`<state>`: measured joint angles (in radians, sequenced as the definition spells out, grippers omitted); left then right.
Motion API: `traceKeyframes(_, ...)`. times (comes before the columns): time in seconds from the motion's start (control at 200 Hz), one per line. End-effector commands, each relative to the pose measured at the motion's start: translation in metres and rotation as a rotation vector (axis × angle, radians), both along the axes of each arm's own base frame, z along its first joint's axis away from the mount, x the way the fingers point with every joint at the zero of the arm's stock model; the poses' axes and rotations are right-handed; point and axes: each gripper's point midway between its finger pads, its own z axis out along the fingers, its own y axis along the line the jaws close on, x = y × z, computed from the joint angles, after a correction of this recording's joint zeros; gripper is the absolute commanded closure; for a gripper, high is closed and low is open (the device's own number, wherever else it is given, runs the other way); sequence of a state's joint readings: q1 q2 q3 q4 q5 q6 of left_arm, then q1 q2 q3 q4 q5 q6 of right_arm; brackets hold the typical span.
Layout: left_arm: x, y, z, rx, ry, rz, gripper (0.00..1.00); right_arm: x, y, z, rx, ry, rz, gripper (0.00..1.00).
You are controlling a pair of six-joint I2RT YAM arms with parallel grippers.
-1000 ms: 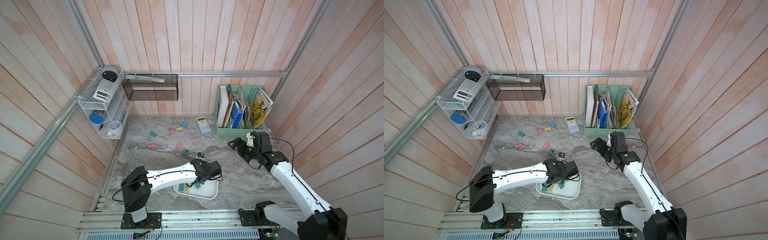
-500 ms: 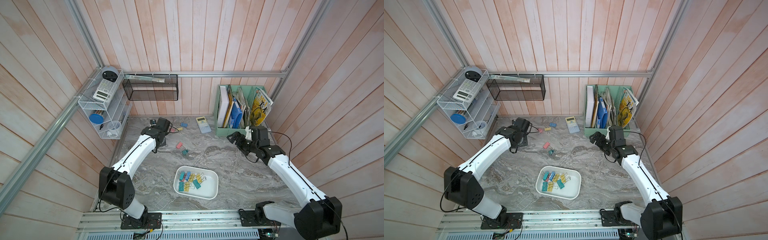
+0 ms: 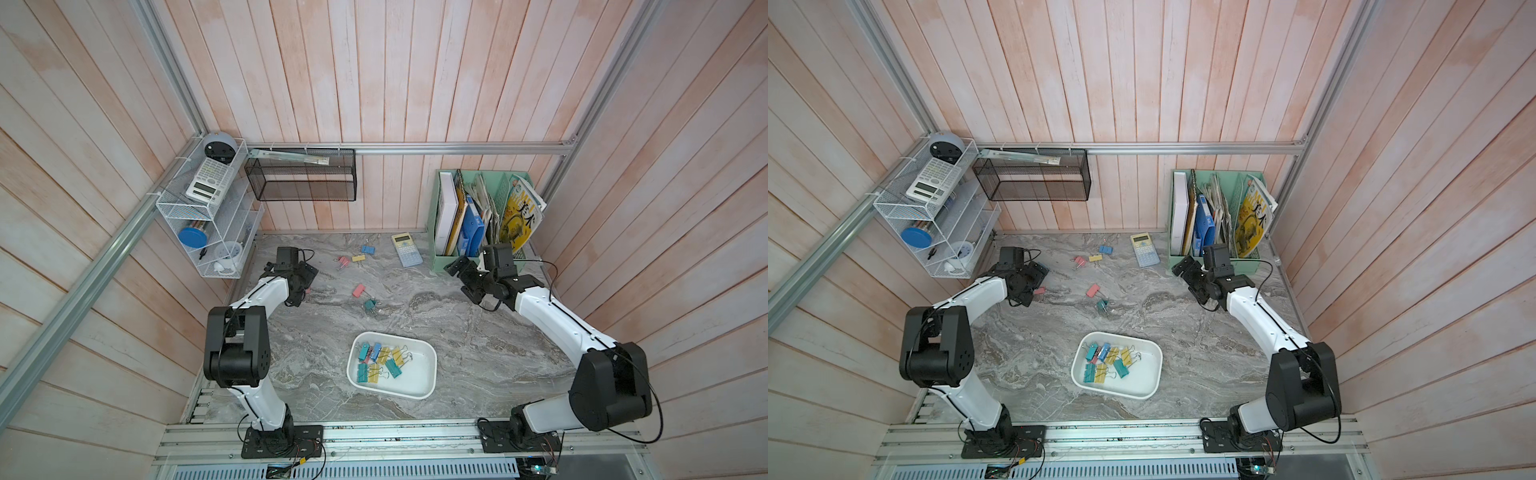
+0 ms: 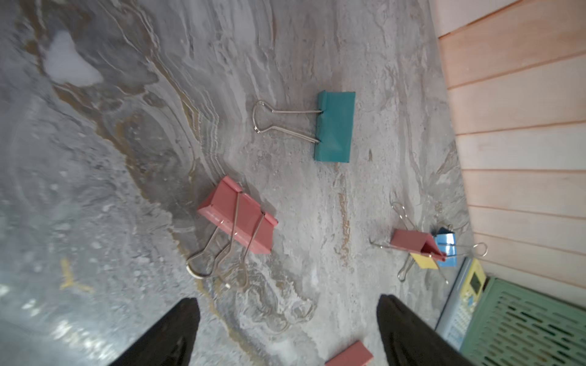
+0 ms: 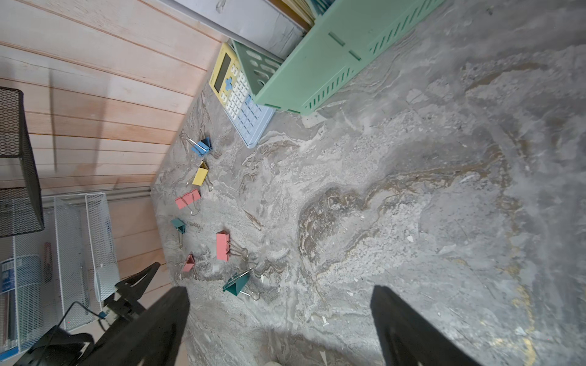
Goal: Put the binder clips in the storage box
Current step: Pick up the binder clip at the center of the board.
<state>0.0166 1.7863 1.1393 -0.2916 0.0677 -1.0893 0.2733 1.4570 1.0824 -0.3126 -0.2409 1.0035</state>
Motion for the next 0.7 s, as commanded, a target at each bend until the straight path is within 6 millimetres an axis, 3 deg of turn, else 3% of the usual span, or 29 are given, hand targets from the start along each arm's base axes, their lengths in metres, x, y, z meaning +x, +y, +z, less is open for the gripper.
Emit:
traceKeyframes(0.0, 0.026, 0.001, 0.006, -0.13, -0.108, 0.115, 0.11, 0.008, 0.005, 0.01, 0.024, -0.013, -0.011, 0.04)
traceKeyframes(0.115, 0.024, 0.012, -0.004, -0.122, -0.084, 0.155, 0.25, 0.007, 0.005, 0.01, 0.014, -0.006, -0.007, 0.04)
traceKeyframes(0.31, 0.011, 0.031, -0.016, -0.122, -0.056, 0.21, 0.65, 0.006, 0.003, 0.011, 0.0, -0.008, 0.0, 0.04)
traceKeyframes(0.495, 0.009, 0.031, -0.019, -0.125, -0.036, 0.179, 1.0, 0.009, 0.005, 0.012, -0.007, -0.007, 0.01, 0.03)
traceKeyframes(0.695, 0.006, 0.026, -0.003, -0.118, -0.04, 0.121, 1.0, 0.011, 0.005, 0.022, -0.008, -0.037, 0.034, 0.03)
